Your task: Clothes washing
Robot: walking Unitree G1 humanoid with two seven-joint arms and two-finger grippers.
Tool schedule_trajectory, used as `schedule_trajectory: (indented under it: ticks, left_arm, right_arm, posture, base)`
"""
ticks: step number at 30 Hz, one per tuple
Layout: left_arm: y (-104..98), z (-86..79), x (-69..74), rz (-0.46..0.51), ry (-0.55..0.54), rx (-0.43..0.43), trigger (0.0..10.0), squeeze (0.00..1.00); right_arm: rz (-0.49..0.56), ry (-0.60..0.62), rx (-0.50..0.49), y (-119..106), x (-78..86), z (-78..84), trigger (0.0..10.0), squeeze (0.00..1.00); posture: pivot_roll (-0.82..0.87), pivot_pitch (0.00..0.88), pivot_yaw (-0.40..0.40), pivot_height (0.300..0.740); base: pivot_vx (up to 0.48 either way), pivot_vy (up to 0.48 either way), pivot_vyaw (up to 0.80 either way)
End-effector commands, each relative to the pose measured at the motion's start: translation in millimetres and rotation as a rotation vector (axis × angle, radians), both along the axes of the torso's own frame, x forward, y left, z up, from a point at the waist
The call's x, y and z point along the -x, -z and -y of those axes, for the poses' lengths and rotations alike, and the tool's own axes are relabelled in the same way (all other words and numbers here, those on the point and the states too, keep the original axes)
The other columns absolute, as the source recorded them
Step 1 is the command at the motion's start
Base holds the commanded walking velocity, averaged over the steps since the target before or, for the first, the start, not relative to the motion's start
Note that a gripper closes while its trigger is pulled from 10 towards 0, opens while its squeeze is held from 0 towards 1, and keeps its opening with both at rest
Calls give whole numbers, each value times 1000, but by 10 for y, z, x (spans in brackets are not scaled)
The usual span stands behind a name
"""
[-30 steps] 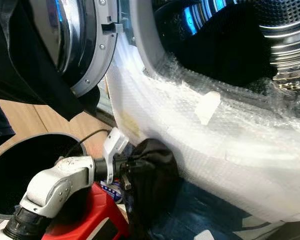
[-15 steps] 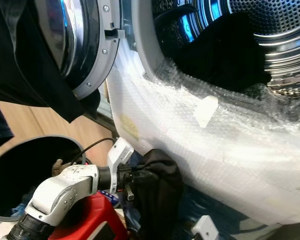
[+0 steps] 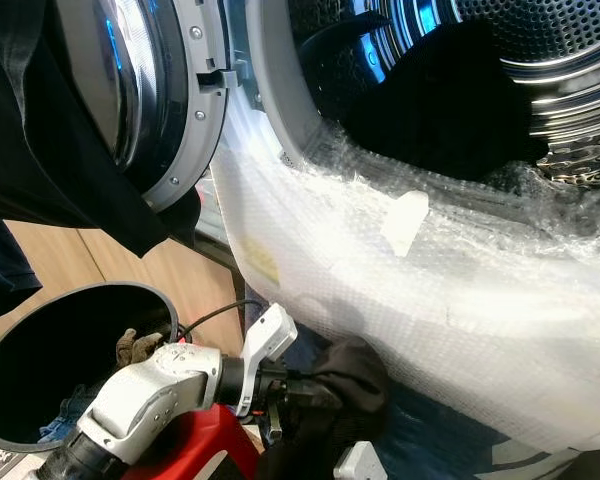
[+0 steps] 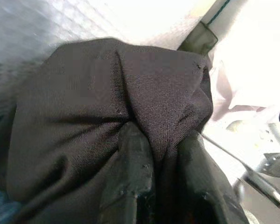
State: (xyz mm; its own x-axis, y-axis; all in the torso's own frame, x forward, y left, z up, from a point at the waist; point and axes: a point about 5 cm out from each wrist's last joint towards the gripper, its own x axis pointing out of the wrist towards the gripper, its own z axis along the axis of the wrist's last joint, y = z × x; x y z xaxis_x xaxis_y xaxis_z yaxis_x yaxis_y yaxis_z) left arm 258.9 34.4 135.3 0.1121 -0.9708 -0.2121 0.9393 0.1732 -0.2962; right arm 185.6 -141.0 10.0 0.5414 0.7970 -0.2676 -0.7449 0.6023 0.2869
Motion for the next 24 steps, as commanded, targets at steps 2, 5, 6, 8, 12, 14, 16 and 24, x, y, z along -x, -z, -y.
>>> schedule_trajectory:
  ticks: [2,5,6,8,12,14,16,24]
  left_arm:
    - [-73,24,12,34,11,28,0,0]
    - [-92,17,-14,48,-7,28,0,0]
    - [-101,0,-45,54,-30,26,0,0]
    - [-121,-56,-125,60,-92,33,0,0]
    - [-107,-106,-128,58,-102,27,0,0]
    - [-106,-126,-133,58,-111,23,0,0]
    - [-111,-96,-99,46,-90,37,0,0]
    - [-114,-33,-90,48,-63,35,0,0]
  right_arm:
    - [85,127,-6,-183,-203,60,10000,1000]
    - [102,188,-30,-243,-259,119,10000,1000]
    - [100,193,-37,-266,-249,151,10000,1000]
    - [85,154,9,-263,-152,239,10000,1000]
    - [67,134,41,-257,-40,306,10000,86]
    - [66,139,40,-286,2,340,10000,0]
    - [68,103,48,-304,87,344,10000,0]
    - [26,75,78,-318,250,445,10000,0]
  posture:
    - [-70,25,12,740]
    - [-62,34,2,740]
    - [-60,44,-5,740]
    - [-63,49,-9,740]
    - [-79,73,-18,740]
    - [-83,80,-18,740]
    - [-91,87,-15,740]
    - [-105,111,-4,740]
  base:
    - [0,0,0]
    - [0,0,0]
    - [0,0,0]
    - [0,0,0]
    - [0,0,0]
    - [0,0,0]
    - [0,0,0]
    - [0,0,0]
